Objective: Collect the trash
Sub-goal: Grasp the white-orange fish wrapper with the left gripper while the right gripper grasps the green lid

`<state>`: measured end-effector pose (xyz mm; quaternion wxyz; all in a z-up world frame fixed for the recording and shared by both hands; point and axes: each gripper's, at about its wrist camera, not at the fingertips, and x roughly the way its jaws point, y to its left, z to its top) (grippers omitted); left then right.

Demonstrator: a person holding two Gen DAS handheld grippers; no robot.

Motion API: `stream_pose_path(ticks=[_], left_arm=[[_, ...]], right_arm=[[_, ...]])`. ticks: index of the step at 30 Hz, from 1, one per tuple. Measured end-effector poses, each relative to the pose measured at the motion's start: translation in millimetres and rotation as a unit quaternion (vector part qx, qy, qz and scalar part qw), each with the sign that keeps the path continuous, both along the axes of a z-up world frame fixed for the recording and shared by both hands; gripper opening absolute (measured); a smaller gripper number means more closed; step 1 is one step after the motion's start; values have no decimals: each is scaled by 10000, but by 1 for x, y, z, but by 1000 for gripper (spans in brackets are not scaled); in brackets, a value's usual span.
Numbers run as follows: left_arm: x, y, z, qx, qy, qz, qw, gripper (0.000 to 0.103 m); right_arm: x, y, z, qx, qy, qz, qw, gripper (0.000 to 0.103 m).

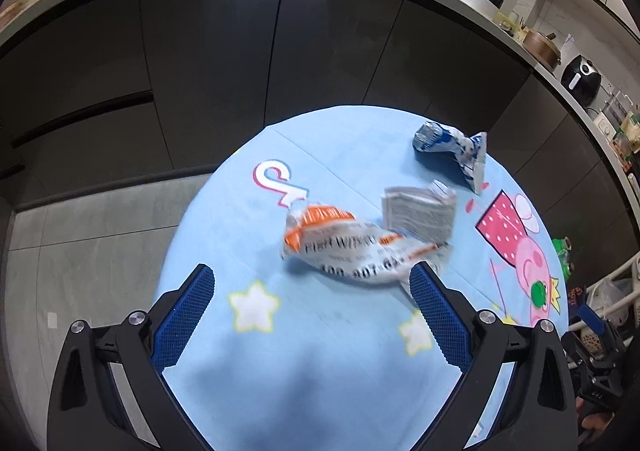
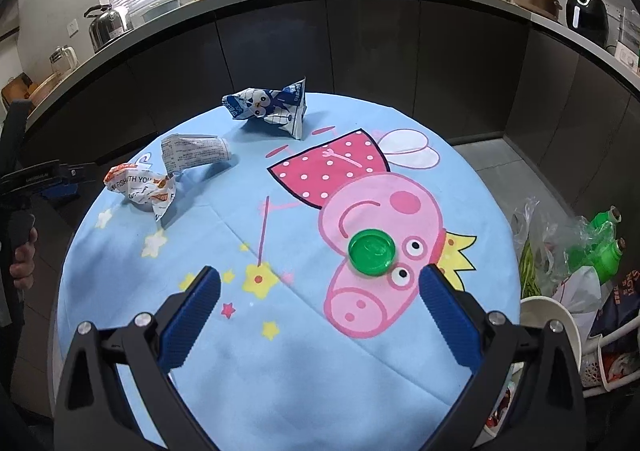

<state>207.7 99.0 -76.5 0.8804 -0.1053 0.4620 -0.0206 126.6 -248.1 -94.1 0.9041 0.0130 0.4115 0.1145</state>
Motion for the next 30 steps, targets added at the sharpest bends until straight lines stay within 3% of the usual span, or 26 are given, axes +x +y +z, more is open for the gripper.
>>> stream_pose_path(ticks=[8, 10, 12, 14, 18, 22, 24, 26, 28, 30], left_arm=[[44, 9, -23, -480, 260, -462, 9974, 93], [49, 10, -30, -575, 349, -486, 9965, 90], [51, 10, -36, -675, 444, -527, 9953, 74], [50, 8, -39, -717, 502, -588, 9944, 64], [44, -1, -43, -591, 547, -746, 9940, 54], [43, -3, -48, -647, 626, -715, 9934, 54], [45, 0, -50, -701, 619, -606, 9938, 60], [48, 3, -48, -793, 580, -517, 9938, 65], [53, 4, -46, -902, 579, -456, 9932, 66], [59, 3, -46, -956, 600, -432, 9927, 69]], right_arm=[[21, -6, -18, -61, 189, -155, 9997, 99], [25, -8, -22, -74, 220, -177, 9996, 94], [31, -9, -27, -130, 269, -222, 9993, 87], [35, -11, -31, -142, 311, -257, 9991, 80], [43, -12, -39, -205, 378, -320, 9986, 70], [48, -12, -46, -257, 441, -346, 9981, 62], [48, -13, -46, -286, 391, -363, 9982, 60], [48, -13, -46, -308, 369, -371, 9982, 53], [48, -14, -45, -328, 347, -393, 9981, 39], [49, -16, -44, -282, 343, -412, 9982, 37]])
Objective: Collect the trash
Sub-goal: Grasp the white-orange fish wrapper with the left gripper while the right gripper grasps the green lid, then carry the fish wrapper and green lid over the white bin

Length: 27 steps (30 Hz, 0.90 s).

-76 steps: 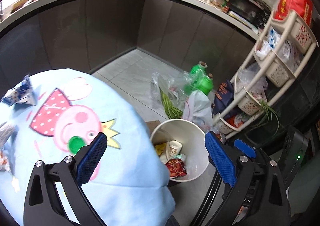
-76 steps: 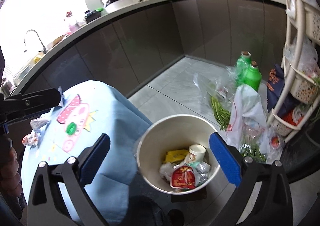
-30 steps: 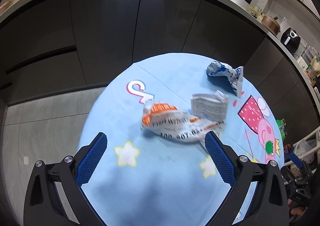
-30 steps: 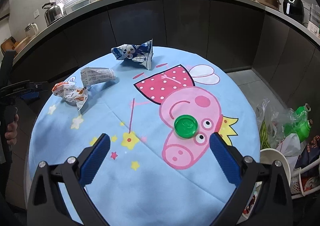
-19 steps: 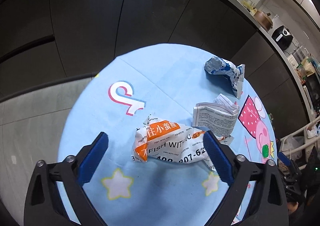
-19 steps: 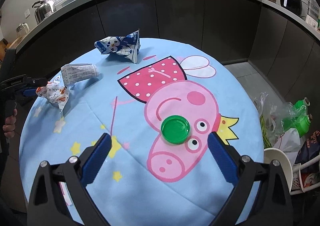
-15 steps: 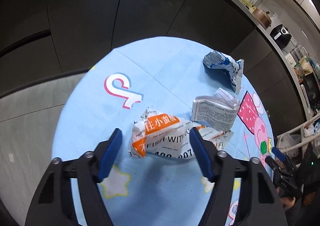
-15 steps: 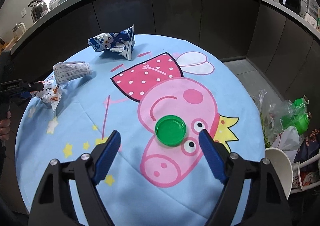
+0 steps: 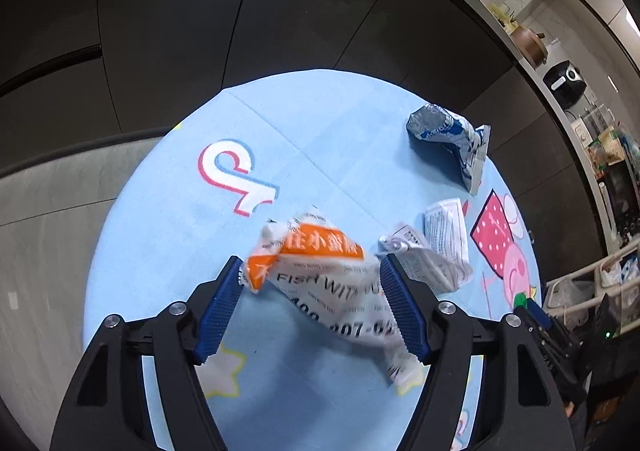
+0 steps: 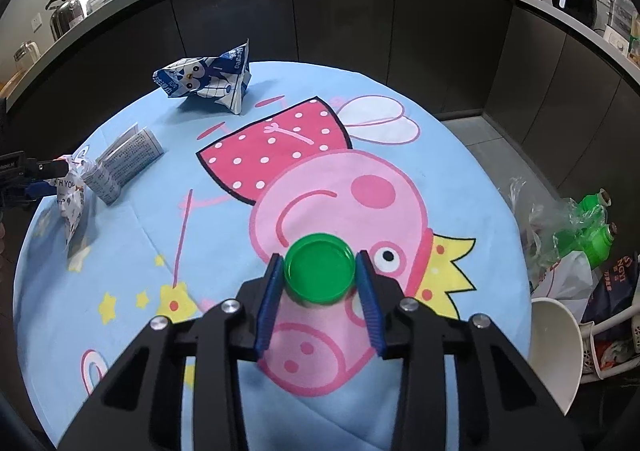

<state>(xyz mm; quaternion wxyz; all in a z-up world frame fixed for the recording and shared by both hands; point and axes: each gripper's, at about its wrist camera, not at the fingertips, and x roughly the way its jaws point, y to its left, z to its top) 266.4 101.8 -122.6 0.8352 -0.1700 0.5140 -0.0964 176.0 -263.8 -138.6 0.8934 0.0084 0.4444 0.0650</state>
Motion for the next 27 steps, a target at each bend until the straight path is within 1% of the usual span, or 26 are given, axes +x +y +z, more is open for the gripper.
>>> stream_pose_path(ticks=[4, 6, 7, 8, 9, 11, 15, 20, 22, 27], left_arm=[[9, -4, -3, 42, 46, 57, 10000, 67], [8, -6, -1, 119, -6, 32, 9999, 61], [7, -8, 0, 182, -32, 4, 9998, 61], [5, -10, 1, 252, -47, -8, 9997, 55], [2, -12, 2, 308, -68, -52, 9995, 46], [-5, -14, 5, 367, -123, -97, 9992, 45], [-28, -20, 14, 490, -294, -133, 9983, 37], [-67, -33, 45, 418, -670, -284, 9965, 37], [-82, -43, 60, 375, -829, -426, 9949, 36], [-105, -74, 92, 229, -1180, -728, 9901, 37]], right_arm=[[-3, 4, 2, 29, -50, 107, 9999, 37], [-7, 6, 5, 67, -102, 159, 9998, 37], [-10, 7, 8, 94, -128, 185, 9997, 37], [-12, 8, 11, 117, -155, 205, 9996, 37], [-15, 9, 14, 141, -185, 220, 9995, 37], [-22, 12, 21, 215, -270, 262, 9991, 37], [-40, 19, 37, 330, -482, 415, 9974, 37], [-65, 24, 60, 490, -750, 589, 9942, 37], [-71, 24, 67, 552, -843, 603, 9931, 37], [-90, 18, 86, 692, -1084, 601, 9899, 37]])
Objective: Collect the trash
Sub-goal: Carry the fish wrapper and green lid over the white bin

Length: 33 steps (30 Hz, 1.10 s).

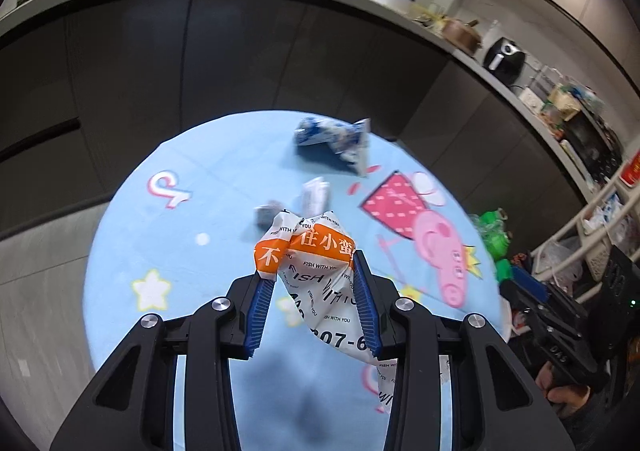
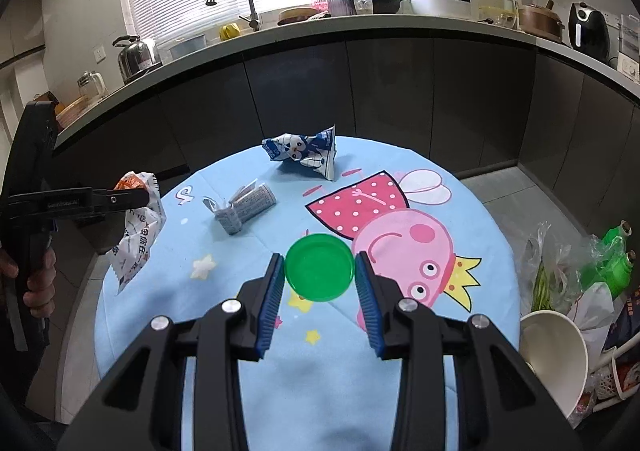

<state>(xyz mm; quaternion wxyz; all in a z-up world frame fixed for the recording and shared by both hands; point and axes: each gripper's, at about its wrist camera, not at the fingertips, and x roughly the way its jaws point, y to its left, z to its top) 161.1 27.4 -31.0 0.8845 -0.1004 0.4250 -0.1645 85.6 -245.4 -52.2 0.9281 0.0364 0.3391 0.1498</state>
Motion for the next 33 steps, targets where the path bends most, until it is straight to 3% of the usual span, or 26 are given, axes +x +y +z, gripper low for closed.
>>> stream_pose_path(ticks=[5, 14, 22, 33], left_arm=[[-12, -43, 19, -166, -143, -499, 9985, 36], [-23, -140, 25, -129, -207, -1487, 9886, 37], [-27, -224, 24, -26, -290, -2232, 9743, 37], [-21, -310, 14, -31, -193, -2782, 9603, 37]], right_arm=[[-17, -14, 14, 79, -184, -129, 9997, 37], [-47, -68, 21, 118, -360, -729, 9966, 37], [-75, -124, 8, 214, -283, -1433, 9891, 37], [-96, -190, -16, 249, -91, -2178, 9756, 37]])
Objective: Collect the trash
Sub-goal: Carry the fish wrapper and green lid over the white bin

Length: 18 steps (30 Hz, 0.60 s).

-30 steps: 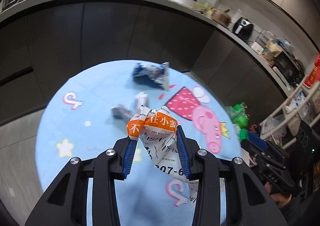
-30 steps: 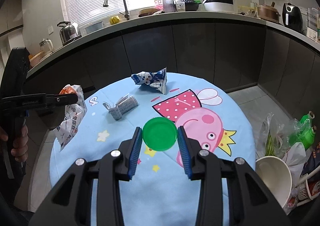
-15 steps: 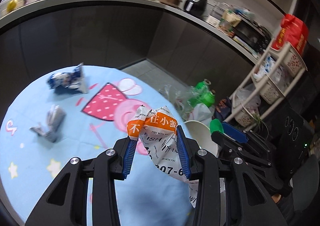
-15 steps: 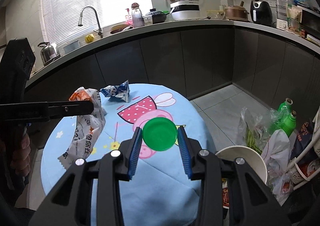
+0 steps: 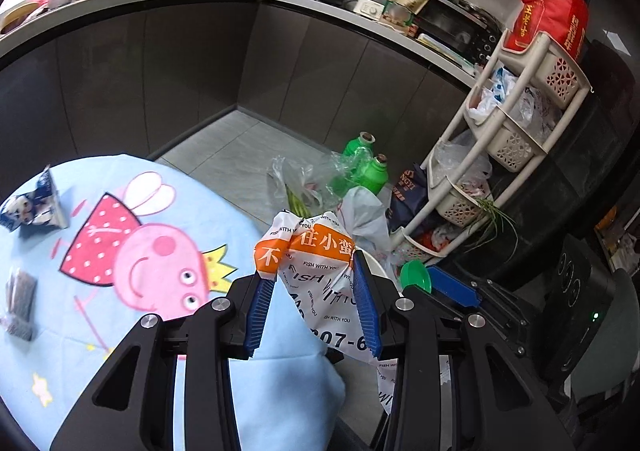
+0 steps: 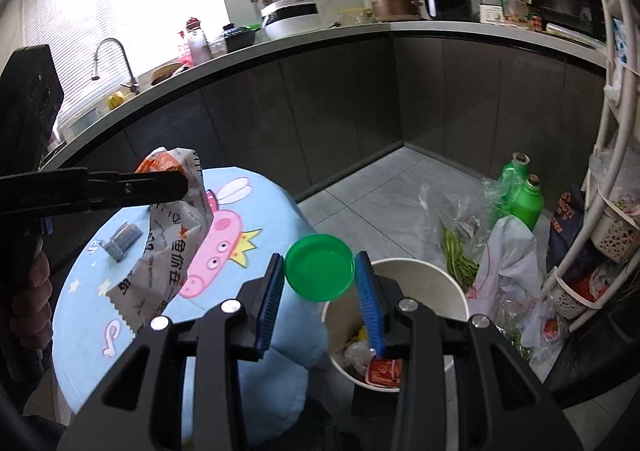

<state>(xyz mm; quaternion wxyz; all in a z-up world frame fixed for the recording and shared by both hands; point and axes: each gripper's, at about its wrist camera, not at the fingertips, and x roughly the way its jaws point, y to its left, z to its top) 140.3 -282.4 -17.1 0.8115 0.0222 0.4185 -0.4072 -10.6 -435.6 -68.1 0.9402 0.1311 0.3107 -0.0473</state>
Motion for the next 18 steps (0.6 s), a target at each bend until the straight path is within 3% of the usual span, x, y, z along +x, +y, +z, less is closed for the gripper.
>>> stream_pose_path(ticks=[18], left_arm=[[23, -112, -60, 564, 361, -492, 9965, 39]], right_arm=[[4, -70, -100, 331, 1023, -725, 9916, 37]])
